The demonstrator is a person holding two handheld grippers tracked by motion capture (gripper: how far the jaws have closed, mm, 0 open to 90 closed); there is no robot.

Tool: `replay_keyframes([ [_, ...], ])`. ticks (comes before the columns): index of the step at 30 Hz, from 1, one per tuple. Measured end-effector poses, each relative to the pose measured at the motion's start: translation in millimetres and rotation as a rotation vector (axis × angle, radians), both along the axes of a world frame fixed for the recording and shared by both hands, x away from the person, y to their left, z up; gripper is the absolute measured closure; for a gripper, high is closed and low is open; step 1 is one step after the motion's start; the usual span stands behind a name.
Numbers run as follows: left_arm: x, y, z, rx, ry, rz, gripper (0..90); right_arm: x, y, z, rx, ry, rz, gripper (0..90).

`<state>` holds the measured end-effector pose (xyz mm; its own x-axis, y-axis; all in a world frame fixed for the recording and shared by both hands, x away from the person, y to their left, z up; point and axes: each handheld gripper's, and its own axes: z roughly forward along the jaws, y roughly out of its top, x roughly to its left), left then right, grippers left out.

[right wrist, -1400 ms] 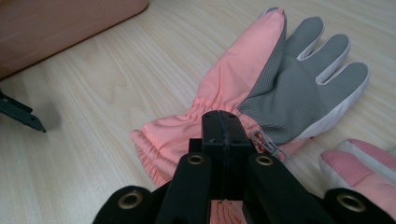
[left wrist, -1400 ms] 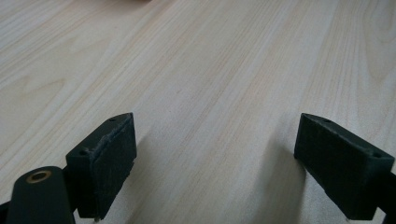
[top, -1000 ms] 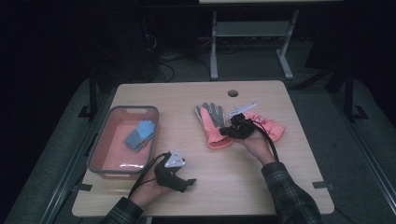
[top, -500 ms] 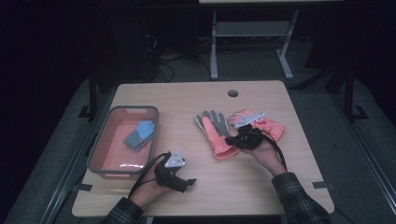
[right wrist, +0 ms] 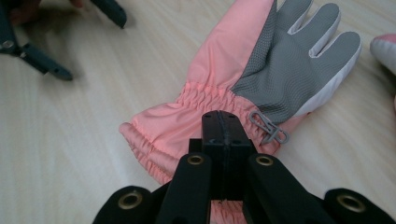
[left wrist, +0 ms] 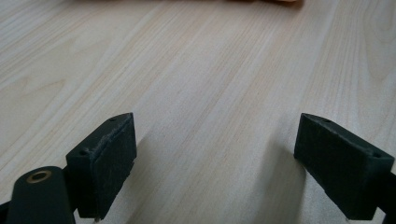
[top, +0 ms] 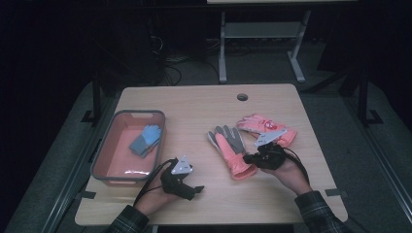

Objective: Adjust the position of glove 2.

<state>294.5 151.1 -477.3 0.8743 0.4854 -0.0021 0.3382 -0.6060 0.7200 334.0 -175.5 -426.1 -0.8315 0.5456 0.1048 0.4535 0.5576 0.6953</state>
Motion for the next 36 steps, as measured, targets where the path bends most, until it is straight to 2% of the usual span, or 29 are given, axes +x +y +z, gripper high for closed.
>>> replay_keyframes([
  [7,-0.5,-0.4,-0.3,-0.008,0.005,0.005,12.3,-21.6,-19.1,4.6,-0.002,0.002,-0.003,90.0],
  [10,-0.4,-0.3,-0.2,-0.004,0.003,0.004,12.2,-22.5,-22.9,10.4,0.02,-0.013,-0.022,90.0],
  [13,0.0,-0.4,0.0,-0.003,0.002,0.004,12.2,-13.4,-20.6,13.2,0.023,-0.025,-0.047,90.0],
  [14,0.1,-0.3,0.1,0.0,0.002,0.003,12.2,-2.1,-16.5,12.2,0.021,-0.021,-0.07,90.0],
  [18,-0.1,-0.4,0.1,-0.001,0.006,0.005,12.2,17.4,-7.8,5.8,0.021,-0.001,-0.1,89.9],
  [22,-0.1,-0.5,0.1,-0.001,0.006,0.007,12.2,28.9,-0.9,-2.8,0.0,0.021,-0.128,89.9],
  [24,0.1,-0.6,0.2,0.001,0.006,0.007,12.2,32.9,2.1,-6.3,0.008,0.025,-0.132,89.9],
  [28,0.2,-0.6,0.2,0.001,0.006,0.007,12.3,38.1,13.6,-14.6,-0.044,0.025,-0.094,90.0],
  [31,0.2,-0.6,0.3,0.003,0.006,0.007,12.2,38.9,21.5,-20.7,-0.056,0.024,-0.051,90.0],
  [36,0.3,-0.9,0.3,0.003,0.006,0.007,12.2,32.9,32.0,-22.3,-0.049,0.024,0.039,90.0],
])
